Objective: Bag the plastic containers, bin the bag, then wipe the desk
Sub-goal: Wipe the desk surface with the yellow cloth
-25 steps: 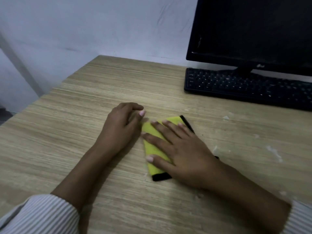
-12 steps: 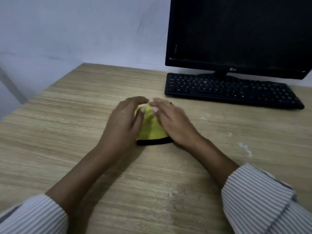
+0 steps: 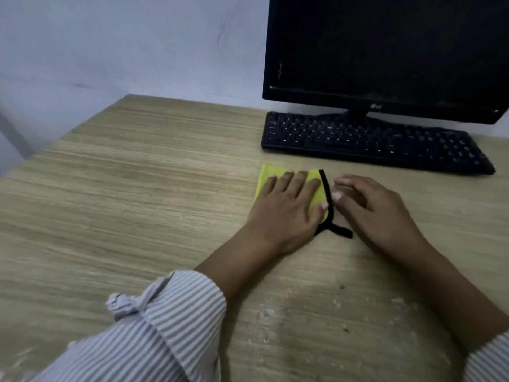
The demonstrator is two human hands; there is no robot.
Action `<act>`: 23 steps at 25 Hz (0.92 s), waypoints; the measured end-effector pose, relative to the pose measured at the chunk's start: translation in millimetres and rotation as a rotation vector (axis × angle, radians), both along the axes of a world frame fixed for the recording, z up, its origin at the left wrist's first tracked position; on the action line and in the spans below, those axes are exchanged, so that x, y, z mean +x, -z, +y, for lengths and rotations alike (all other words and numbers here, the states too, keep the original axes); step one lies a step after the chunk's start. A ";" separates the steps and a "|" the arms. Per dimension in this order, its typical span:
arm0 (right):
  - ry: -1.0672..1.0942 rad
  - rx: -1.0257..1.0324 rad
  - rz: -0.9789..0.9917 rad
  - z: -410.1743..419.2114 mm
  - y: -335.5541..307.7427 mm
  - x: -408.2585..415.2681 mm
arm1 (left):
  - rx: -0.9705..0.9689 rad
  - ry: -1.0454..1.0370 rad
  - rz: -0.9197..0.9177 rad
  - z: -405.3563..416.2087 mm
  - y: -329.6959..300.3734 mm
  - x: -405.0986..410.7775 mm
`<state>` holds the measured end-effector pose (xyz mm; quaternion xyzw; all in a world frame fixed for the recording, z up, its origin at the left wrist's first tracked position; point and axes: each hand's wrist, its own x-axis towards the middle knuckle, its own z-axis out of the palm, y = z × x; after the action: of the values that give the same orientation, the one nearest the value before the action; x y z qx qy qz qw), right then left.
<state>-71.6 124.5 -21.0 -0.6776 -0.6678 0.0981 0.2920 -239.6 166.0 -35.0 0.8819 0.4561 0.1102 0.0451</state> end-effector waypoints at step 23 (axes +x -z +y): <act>-0.057 -0.049 -0.184 -15.1 11.3 36.6 | -0.033 -0.211 0.027 20.5 1.6 -4.7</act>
<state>-34.9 109.4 -32.3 -0.6713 -0.7083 0.0602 0.2097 -244.3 186.4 -36.5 0.8296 0.5487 0.0948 0.0418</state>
